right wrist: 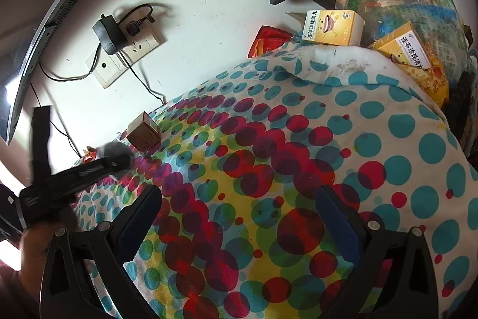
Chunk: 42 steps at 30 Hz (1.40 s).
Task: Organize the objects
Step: 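Carry the light blue sock into the red tray and release it with the left gripper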
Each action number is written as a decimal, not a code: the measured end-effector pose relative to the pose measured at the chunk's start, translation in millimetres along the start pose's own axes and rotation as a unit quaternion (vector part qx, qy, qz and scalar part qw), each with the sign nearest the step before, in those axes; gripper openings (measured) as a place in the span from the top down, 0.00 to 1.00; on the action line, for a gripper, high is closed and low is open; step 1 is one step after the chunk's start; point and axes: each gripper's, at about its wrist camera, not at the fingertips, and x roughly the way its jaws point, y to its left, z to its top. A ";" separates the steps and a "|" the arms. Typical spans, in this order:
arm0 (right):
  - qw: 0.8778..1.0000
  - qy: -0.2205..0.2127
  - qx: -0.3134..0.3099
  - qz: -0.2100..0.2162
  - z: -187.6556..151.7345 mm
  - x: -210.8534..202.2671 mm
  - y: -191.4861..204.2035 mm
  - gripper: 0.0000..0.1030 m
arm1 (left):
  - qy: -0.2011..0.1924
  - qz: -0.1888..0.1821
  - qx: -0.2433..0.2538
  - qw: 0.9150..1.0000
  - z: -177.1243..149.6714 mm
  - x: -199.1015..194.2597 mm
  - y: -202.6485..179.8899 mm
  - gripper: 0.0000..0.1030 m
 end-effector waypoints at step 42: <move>1.000 0.013 0.006 -0.004 -4.4 6.6 -1.5 0.00 | -0.067 0.171 -0.121 0.976 -60.5 -239.1 282.7 0.79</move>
